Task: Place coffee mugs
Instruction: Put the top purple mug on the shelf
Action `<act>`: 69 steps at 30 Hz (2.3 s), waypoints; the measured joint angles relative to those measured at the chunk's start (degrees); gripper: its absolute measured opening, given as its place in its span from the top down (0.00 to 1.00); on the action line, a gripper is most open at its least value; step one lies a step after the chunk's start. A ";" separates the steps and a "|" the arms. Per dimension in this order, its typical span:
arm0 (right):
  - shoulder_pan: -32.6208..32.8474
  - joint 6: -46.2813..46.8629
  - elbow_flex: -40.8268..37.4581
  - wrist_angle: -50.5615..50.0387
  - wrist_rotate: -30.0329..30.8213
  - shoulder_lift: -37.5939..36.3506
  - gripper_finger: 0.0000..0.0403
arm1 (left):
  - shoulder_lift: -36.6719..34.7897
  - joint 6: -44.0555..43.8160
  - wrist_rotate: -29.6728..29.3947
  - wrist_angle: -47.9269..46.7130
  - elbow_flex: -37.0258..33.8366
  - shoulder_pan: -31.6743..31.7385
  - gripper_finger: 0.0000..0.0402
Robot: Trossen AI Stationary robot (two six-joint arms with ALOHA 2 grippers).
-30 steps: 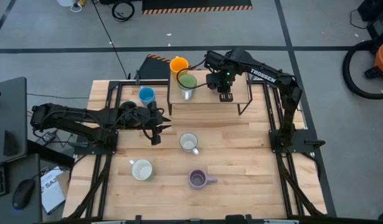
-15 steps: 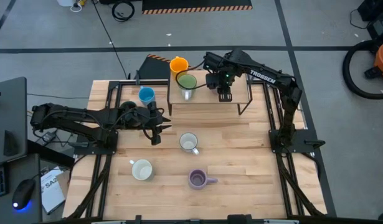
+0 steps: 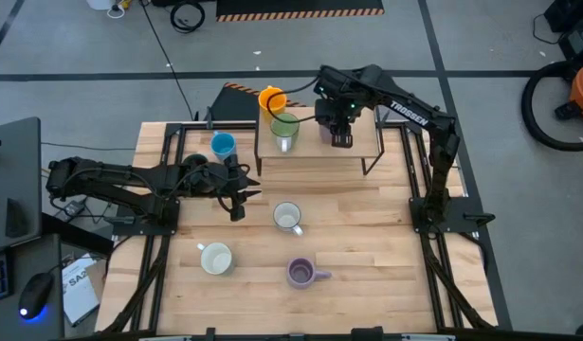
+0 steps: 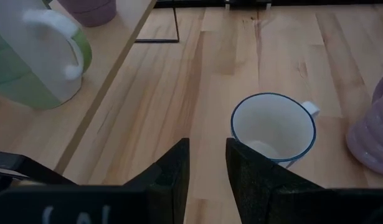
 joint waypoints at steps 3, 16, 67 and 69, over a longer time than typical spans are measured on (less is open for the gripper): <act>0.00 0.45 0.37 -0.37 -0.02 0.01 0.56 | 0.00 0.00 0.00 -0.03 0.00 0.00 0.73; 0.33 3.88 0.42 -1.30 1.49 -5.67 0.56 | 0.00 -0.42 0.02 -0.79 0.00 0.00 0.73; -3.50 15.19 -75.96 69.21 4.18 -44.57 0.38 | 0.00 17.53 -2.29 2.86 -0.04 12.72 0.73; -4.39 15.13 -77.16 71.91 4.50 -44.81 0.33 | 0.00 17.64 -2.28 4.01 -0.04 13.42 0.73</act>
